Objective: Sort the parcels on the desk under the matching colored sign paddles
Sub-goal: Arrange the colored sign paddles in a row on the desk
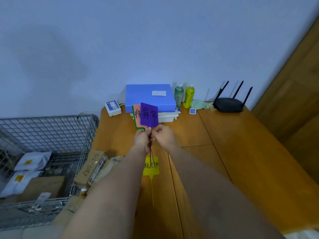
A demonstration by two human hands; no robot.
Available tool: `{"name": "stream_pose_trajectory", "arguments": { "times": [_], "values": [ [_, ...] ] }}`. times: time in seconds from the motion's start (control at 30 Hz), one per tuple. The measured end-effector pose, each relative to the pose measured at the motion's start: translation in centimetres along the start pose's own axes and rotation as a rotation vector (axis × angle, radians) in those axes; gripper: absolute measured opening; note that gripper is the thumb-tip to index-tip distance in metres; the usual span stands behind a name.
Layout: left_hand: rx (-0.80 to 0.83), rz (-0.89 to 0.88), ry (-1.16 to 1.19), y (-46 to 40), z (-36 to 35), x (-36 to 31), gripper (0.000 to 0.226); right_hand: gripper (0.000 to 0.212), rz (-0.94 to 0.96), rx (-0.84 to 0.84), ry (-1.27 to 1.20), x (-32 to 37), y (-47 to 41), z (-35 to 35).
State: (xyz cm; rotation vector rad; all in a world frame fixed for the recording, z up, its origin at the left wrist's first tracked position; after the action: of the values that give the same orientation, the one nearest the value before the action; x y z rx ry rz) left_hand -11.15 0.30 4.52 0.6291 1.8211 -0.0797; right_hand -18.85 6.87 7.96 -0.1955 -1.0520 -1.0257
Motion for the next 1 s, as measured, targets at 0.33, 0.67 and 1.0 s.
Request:
{"name": "stream_pose_trajectory", "arguments": {
  "times": [0.33, 0.67, 1.0],
  "values": [
    [-0.013, 0.055, 0.031, 1.7, -3.7, 1.2, 0.018, 0.018, 0.039, -0.031, 0.091, -1.6, -0.5, 2.7],
    [-0.188, 0.051, -0.100, 2.4, -7.1, 3.8, 0.018, 0.020, -0.029, -0.064, 0.183, -5.9, -3.8, 9.4],
    [-0.288, 0.031, -0.200, 4.5, -7.7, 6.5, 0.011, 0.021, -0.169, -0.040, 0.295, -14.4, -5.3, 12.9]
  ]
}}
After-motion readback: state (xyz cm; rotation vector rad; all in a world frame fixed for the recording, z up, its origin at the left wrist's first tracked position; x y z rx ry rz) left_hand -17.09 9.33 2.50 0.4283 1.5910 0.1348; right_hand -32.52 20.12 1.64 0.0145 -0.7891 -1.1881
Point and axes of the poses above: each hand's wrist, its own y-axis away from the middle knuckle, its own z-axis out of the back of the hand, x = y × z, the point moved 6 cm from there along -y, towards the middle knuckle, and after that the axes turned 15 degrees about -z, right-handed, at the moved point
